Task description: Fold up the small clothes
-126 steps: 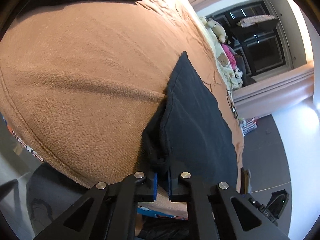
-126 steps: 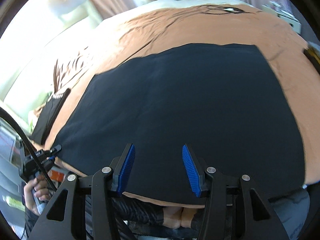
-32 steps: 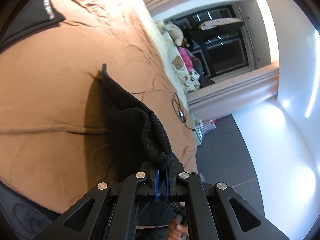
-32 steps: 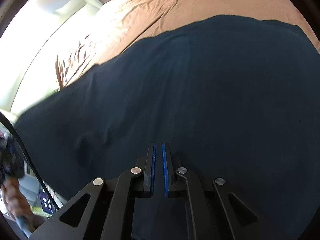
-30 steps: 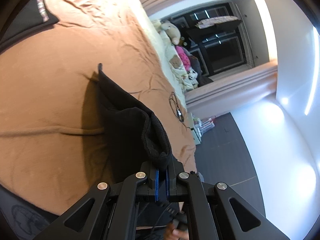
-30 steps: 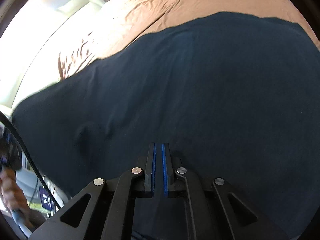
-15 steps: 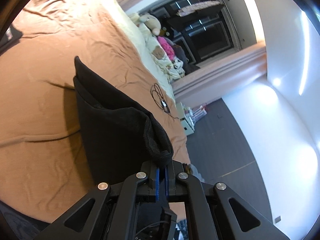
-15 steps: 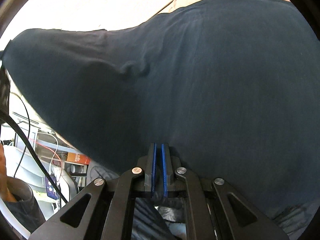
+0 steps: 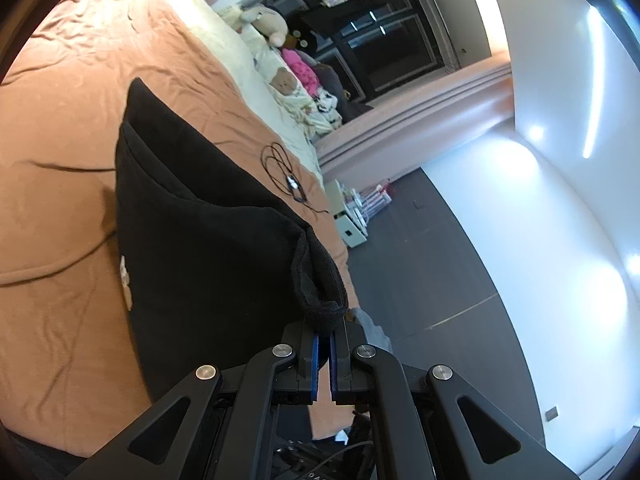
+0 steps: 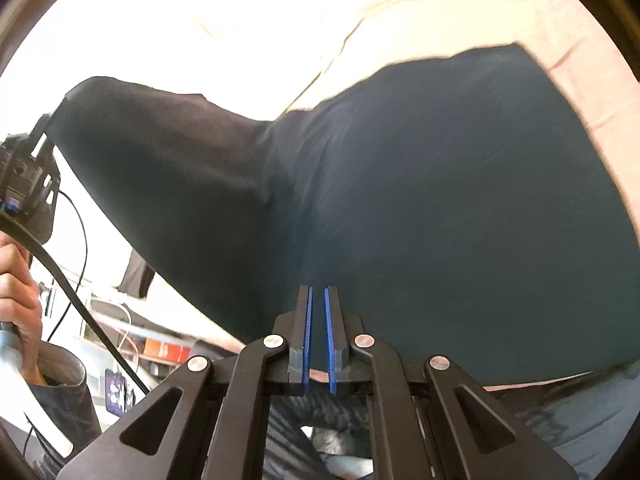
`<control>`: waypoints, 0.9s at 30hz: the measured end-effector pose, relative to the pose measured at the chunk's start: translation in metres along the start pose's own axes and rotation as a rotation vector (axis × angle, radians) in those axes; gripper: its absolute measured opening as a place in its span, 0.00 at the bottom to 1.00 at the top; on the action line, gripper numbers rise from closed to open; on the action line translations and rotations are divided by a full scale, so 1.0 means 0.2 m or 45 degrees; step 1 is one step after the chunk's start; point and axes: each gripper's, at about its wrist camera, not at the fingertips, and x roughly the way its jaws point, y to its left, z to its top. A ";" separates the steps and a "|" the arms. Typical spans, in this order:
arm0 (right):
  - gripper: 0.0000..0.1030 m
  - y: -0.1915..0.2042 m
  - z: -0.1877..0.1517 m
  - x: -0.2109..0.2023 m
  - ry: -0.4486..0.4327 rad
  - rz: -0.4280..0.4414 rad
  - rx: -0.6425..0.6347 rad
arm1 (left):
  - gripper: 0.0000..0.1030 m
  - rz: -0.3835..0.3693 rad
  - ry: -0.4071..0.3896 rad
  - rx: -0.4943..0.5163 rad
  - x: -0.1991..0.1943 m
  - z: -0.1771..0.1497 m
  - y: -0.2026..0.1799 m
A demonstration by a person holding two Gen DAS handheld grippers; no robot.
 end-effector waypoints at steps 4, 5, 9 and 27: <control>0.13 -0.10 0.01 -0.13 -0.052 -0.002 0.027 | 0.02 -0.032 0.028 0.014 0.07 0.00 -0.06; 0.23 -0.12 0.01 -0.15 -0.064 -0.007 0.034 | 0.02 -0.040 0.039 0.019 0.09 0.00 -0.07; 0.52 -0.20 -0.01 -0.26 -0.144 -0.024 0.065 | 0.02 -0.064 0.076 0.038 0.17 -0.02 -0.14; 0.52 -0.45 -0.16 -0.45 -0.214 -0.096 0.275 | 0.02 -0.096 0.418 0.021 0.73 -0.43 -0.11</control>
